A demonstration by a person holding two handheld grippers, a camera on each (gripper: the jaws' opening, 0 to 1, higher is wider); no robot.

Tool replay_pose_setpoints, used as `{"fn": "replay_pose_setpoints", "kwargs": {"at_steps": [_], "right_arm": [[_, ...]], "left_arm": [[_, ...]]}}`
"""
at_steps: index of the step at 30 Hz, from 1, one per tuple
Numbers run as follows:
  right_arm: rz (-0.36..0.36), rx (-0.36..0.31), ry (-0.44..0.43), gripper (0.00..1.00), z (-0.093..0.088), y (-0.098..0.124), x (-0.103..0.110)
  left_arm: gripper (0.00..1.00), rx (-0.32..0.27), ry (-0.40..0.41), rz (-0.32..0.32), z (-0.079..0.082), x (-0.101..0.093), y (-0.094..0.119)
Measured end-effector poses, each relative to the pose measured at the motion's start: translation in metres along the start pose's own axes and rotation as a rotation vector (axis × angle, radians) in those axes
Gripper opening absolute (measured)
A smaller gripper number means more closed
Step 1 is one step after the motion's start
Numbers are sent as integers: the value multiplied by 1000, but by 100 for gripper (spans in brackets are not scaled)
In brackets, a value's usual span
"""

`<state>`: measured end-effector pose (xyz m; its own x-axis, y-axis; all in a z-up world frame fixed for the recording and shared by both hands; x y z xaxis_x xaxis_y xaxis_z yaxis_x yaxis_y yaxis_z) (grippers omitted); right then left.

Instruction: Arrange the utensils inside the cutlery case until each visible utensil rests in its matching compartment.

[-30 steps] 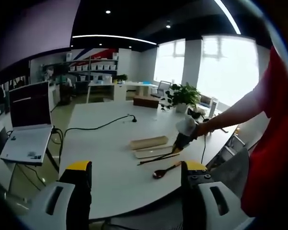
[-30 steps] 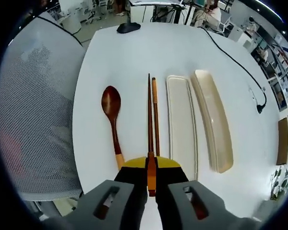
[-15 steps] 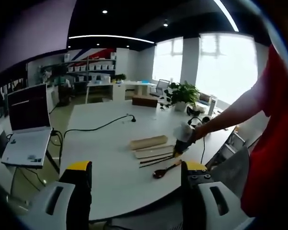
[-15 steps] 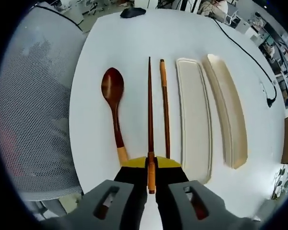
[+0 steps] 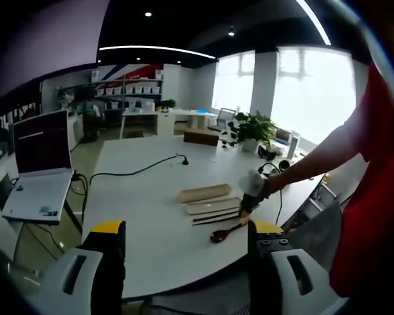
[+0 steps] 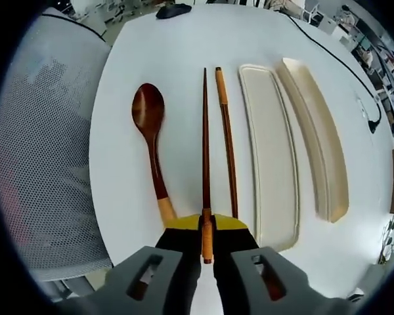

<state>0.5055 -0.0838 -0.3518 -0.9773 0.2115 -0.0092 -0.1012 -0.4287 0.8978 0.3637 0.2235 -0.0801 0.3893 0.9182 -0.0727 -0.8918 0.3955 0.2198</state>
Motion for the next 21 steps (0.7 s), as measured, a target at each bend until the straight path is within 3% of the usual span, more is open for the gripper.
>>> {"fn": "replay_pose_setpoints", "kwargs": {"at_steps": [8, 21], "right_arm": [[1, 0, -27, 7, 1, -1, 1], [-14, -49, -37, 7, 26, -6, -1]], "left_arm": [[78, -3, 6, 2, 0, 1, 0], [78, -1, 11, 0, -2, 0, 0]]}}
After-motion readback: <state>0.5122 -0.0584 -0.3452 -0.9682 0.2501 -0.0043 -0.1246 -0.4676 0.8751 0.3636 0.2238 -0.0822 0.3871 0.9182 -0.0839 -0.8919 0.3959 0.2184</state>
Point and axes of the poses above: the point that each gripper's makers call its tool centre point, and the gripper's own axes: y roughly backward along the fingers, x roughly to its left, z roughly out of its top, the point moved 1 cm from there along y, roughly backward along the fingers, and after that the axes turned 12 degrees about -x, right-handed, at the moved point
